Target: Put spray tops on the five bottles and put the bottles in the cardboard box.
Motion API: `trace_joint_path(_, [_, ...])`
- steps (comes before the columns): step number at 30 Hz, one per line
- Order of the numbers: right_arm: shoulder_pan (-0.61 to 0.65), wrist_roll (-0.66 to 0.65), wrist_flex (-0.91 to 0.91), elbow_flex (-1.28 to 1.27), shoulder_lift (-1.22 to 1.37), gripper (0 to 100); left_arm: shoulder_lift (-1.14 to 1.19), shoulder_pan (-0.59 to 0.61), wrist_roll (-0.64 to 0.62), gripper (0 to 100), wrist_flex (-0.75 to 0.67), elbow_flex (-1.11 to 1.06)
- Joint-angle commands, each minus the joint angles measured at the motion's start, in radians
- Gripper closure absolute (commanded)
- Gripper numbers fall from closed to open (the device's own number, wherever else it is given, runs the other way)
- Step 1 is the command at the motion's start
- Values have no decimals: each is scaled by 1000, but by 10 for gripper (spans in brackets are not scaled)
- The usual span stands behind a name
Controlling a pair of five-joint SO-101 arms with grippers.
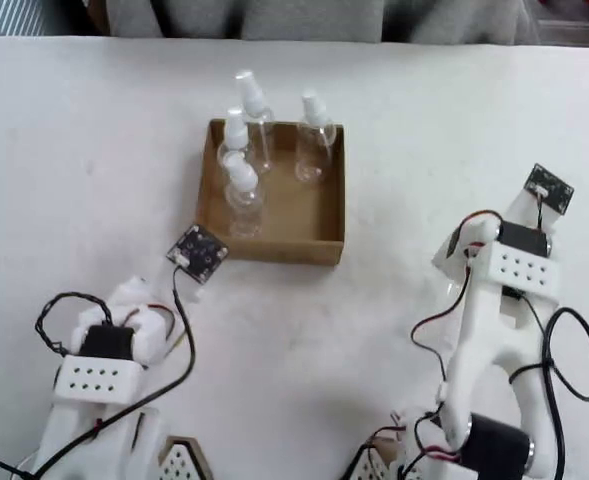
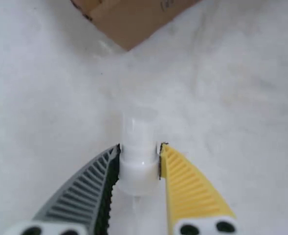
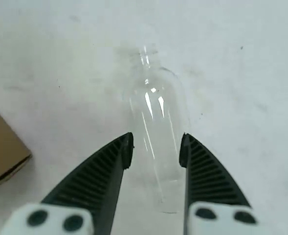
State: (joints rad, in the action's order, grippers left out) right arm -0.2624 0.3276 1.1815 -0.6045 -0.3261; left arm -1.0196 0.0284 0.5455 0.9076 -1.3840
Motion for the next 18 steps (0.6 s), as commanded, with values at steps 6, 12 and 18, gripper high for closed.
trace_joint_path(6, [-48,11,-27,95,25,854,-21,-16,-6,980,-23,6])
trace_joint_path(12, [-47,-44,-44,77,27,815,-21,-16,-5,980,-23,6])
trace_joint_path(18, [24,-43,-120,25,27,759,-21,-16,-5,980,-23,6])
